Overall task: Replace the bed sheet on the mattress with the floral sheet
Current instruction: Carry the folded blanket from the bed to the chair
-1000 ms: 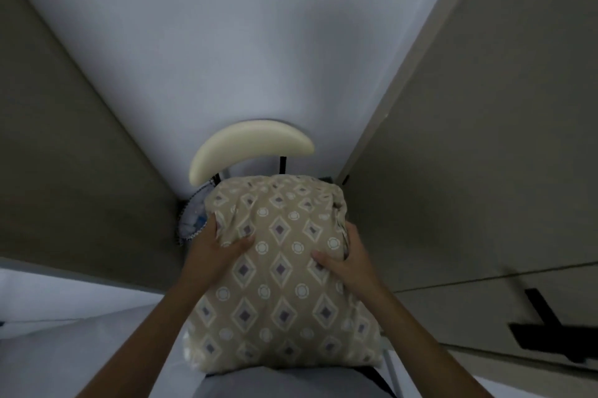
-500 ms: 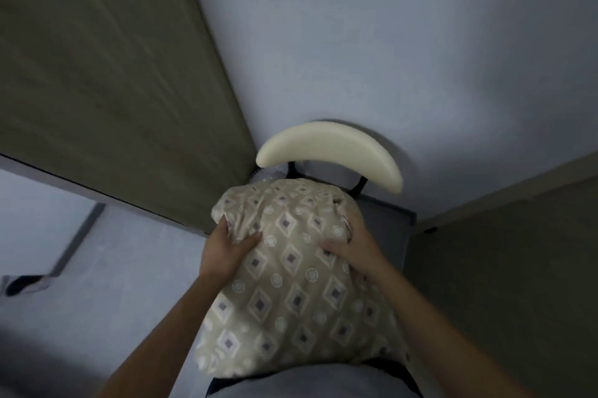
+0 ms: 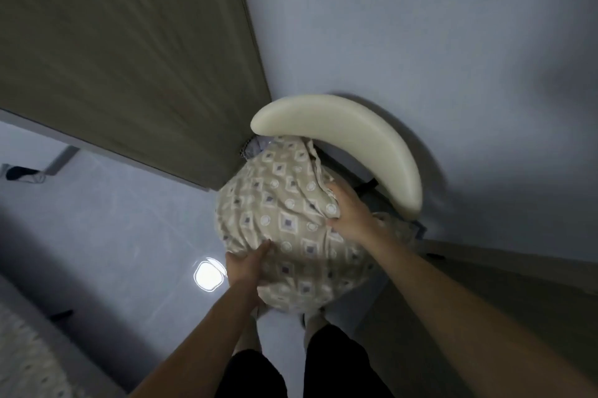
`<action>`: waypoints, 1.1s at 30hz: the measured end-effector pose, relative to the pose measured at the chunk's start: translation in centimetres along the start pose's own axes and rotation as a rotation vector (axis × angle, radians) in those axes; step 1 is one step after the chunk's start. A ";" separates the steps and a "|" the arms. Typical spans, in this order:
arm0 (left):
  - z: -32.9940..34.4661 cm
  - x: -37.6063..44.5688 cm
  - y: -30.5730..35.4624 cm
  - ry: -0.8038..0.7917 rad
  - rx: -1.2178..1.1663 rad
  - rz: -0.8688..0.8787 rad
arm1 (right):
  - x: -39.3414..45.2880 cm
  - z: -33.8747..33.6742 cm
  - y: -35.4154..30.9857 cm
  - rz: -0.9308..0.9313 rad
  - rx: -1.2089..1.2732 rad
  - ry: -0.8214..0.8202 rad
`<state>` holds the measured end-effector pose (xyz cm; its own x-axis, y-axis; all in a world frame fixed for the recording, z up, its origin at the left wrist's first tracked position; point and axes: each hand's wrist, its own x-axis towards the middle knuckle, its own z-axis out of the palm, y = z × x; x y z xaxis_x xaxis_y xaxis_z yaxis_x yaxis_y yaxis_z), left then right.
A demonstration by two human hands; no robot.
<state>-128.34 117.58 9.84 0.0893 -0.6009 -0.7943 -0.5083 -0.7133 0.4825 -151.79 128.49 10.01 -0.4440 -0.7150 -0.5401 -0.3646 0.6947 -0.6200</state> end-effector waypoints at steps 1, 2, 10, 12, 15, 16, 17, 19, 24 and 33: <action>0.9 1.1 -1.0 -0.009 0.021 -0.043 | 0.8 0.2 0.9 -0.018 -0.030 -0.017; 1.6 1.9 -1.8 -0.038 0.063 -0.048 | 1.4 0.3 1.6 -0.032 -0.068 -0.031; 5.7 3.2 -5.6 -0.081 0.131 0.217 | 6.3 1.2 4.4 -0.187 -0.242 0.092; 6.2 3.7 -5.7 -0.025 0.147 0.255 | 7.6 1.5 4.9 -0.183 -0.259 0.130; 6.8 6.0 -5.3 -0.067 0.206 0.179 | 9.2 2.5 5.6 -0.121 -0.287 0.109; 7.0 6.9 -5.0 -0.107 0.223 0.145 | 9.7 2.9 5.8 -0.096 -0.312 0.099; 7.2 7.7 -4.4 -0.152 0.232 0.121 | 10.1 3.3 6.0 -0.080 -0.343 0.092; 7.5 8.9 -3.4 -0.239 0.285 0.119 | 10.5 4.1 6.5 -0.063 -0.408 0.042; 6.4 8.3 -0.8 -0.251 0.493 0.230 | 8.6 5.2 6.0 -0.005 -0.305 -0.099; -2.8 0.0 2.4 -0.145 0.951 0.668 | 0.4 3.4 -1.6 -0.159 -0.292 -0.015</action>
<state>-127.19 114.87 11.98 -0.5052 -0.6634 -0.5520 -0.8587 0.3226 0.3981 -148.63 126.79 8.85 -0.3512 -0.8157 -0.4597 -0.6484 0.5661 -0.5091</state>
